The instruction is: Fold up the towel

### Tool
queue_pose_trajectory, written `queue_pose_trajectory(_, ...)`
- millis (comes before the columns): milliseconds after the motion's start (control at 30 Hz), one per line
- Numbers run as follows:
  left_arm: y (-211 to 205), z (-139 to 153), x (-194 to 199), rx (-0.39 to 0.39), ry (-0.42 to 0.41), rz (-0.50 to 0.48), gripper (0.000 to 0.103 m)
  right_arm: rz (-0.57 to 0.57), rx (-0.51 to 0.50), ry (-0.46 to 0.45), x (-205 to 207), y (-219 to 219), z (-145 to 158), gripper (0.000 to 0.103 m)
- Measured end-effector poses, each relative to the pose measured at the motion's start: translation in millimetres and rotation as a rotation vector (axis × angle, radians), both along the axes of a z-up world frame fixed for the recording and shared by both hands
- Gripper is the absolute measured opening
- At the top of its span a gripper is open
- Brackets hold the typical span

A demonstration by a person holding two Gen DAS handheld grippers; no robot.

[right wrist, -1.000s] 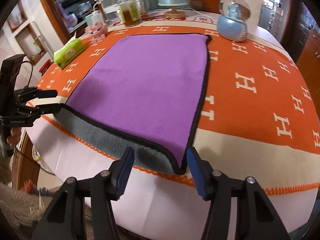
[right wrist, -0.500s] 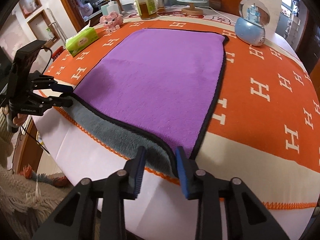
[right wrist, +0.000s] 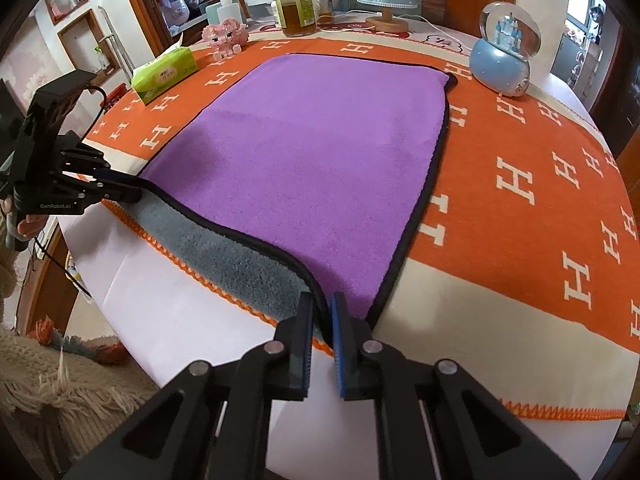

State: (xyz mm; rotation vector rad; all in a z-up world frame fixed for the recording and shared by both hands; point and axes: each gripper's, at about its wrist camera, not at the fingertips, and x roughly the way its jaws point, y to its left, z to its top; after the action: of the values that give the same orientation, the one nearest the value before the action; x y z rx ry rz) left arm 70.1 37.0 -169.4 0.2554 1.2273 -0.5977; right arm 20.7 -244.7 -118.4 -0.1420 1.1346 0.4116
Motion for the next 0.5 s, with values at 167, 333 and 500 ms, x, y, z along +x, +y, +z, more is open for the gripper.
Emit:
queue_pose_trajectory(167, -3, 3, -4, 0.033, -0.036, 0.018, 0.005, -0.009, -0.016, -0.016, -2, 3, 1, 0.005)
queue_pose_trajectory(333, -6, 16, -5, 0.053, -0.100, 0.056, 0.004, -0.035, -0.006, -0.055, -5, -1, 13, 0.004)
queue_pose_trajectory(500, -5, 42, 4, 0.047, -0.172, 0.094, 0.004, -0.070, 0.019, -0.113, 3, -5, 37, 0.004)
